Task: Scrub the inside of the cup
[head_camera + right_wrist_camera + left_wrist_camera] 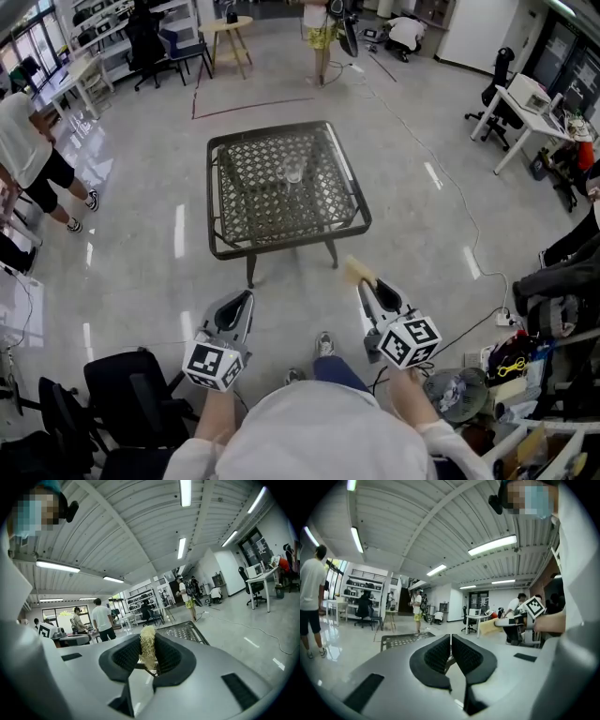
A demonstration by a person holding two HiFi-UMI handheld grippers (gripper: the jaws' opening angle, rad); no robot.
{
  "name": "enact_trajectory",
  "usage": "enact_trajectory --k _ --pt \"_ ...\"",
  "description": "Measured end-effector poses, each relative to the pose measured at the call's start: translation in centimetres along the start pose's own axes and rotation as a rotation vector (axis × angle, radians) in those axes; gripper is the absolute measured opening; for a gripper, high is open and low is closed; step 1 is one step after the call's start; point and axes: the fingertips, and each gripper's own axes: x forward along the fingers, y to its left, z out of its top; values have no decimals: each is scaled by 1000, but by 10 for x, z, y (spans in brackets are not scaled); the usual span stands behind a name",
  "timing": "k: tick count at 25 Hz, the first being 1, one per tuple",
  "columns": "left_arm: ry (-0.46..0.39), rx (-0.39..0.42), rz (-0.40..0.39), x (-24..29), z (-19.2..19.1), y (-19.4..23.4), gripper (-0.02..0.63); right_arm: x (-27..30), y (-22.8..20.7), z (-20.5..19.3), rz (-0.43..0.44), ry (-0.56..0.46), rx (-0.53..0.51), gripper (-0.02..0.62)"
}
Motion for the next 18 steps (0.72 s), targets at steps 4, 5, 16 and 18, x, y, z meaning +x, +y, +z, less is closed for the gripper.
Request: enact_trajectory --k 4,5,16,18 --pt "-7 11 49 32 5 8 38 26 -26 10 29 11 -6 95" --pt "-11 0 56 41 7 9 38 33 -34 12 38 15 -8 95" --pt "0 -55 148 122 10 14 38 88 -107 38 131 49 -20 95" --pt "-5 -44 158 133 13 12 38 95 -117 41 141 52 -18 95"
